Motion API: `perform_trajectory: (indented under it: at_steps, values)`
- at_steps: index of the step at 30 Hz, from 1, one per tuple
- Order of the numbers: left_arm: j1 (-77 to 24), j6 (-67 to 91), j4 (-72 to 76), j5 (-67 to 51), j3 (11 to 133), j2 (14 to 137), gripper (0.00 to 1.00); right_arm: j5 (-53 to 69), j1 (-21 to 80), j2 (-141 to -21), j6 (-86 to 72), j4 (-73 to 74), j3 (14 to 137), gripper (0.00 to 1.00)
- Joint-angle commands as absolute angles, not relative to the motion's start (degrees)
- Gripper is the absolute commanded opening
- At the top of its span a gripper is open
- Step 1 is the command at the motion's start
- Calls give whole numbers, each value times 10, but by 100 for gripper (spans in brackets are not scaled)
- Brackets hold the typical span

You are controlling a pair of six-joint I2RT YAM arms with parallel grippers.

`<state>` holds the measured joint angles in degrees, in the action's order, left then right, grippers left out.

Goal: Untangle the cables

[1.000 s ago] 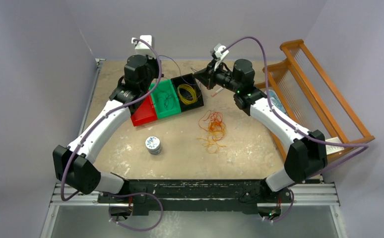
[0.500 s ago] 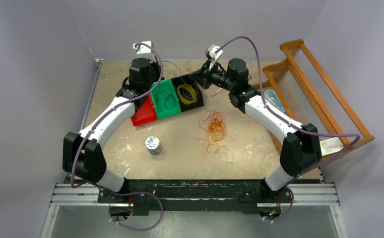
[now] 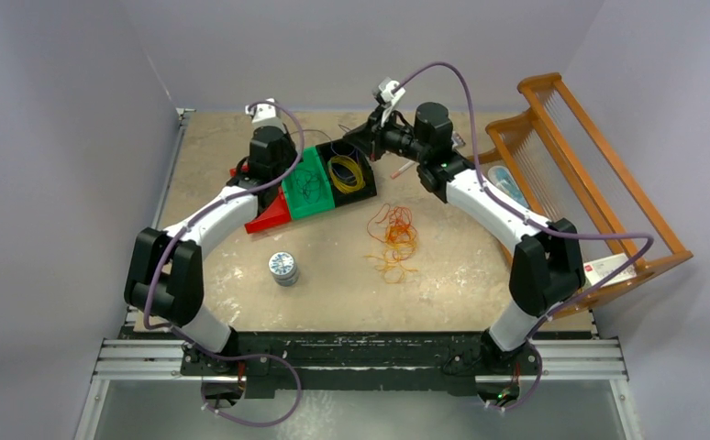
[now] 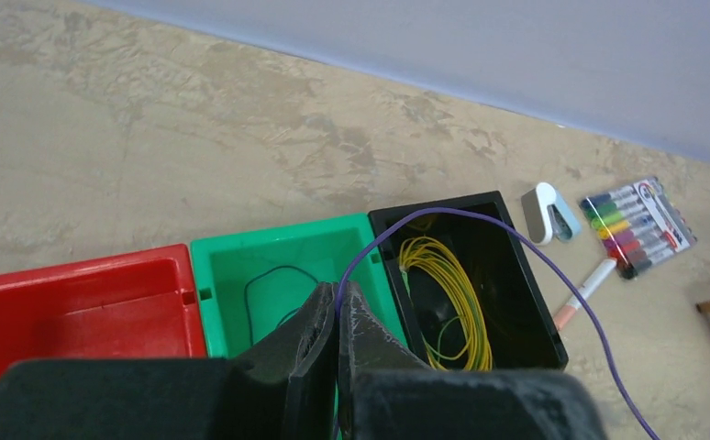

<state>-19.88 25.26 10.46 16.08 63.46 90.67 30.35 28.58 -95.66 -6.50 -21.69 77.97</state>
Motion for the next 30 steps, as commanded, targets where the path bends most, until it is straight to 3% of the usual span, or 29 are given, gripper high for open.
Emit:
perform_trajectory:
  at_steps: [1, 20, 30]
  values:
    - [-190, 290, 142, 227, 627, 910, 0, 337, 294, -969, -87, -265, 825, 0]
    - [-182, 333, 60, 288, 622, 911, 0, 358, 334, -1204, -84, -215, 1041, 0]
    - [-182, 333, 31, 308, 627, 907, 0, 337, 338, -1306, -68, -178, 1093, 0]
